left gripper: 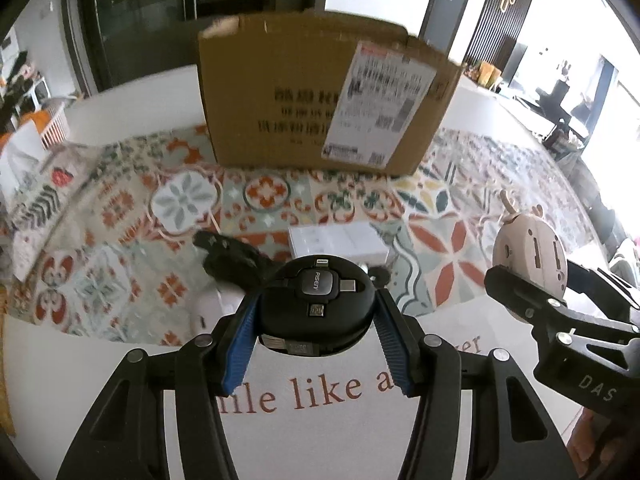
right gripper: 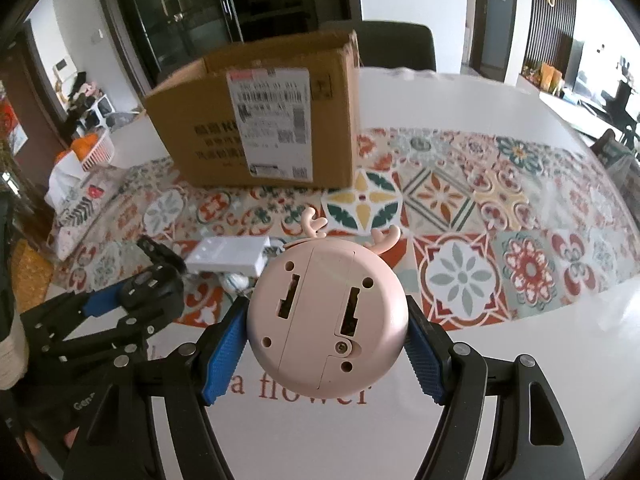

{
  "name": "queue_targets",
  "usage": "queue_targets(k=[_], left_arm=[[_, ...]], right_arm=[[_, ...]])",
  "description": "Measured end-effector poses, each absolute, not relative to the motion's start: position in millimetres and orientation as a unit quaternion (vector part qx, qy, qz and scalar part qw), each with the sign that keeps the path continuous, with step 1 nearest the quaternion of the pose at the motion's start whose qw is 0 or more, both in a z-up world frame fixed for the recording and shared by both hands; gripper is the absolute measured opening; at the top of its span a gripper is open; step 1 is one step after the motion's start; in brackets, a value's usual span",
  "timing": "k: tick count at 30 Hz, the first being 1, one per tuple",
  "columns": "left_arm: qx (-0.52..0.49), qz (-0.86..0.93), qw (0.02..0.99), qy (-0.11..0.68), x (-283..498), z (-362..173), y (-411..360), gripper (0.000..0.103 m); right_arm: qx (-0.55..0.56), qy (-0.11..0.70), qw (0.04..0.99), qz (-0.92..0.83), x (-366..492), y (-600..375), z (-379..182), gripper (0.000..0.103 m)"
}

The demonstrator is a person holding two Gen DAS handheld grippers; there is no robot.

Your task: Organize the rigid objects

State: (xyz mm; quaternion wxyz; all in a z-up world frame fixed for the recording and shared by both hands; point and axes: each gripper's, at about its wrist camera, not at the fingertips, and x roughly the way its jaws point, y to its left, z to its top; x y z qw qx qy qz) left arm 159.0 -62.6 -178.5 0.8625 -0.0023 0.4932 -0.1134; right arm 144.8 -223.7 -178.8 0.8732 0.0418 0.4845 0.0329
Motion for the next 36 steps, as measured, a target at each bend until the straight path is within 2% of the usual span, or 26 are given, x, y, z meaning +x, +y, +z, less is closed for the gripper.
queue_targets(k=[16,36], left_arm=[[0.005,-0.114,0.902,0.416,157,-102,-44,0.056],[0.01,-0.12,0.93,0.348,191,-45,-35,0.056]], right_arm=[[0.033,0.413,0.909,0.033,140,-208,-109,0.073],[0.021,0.34,0.939,0.036,174,-194,-50,0.073]])
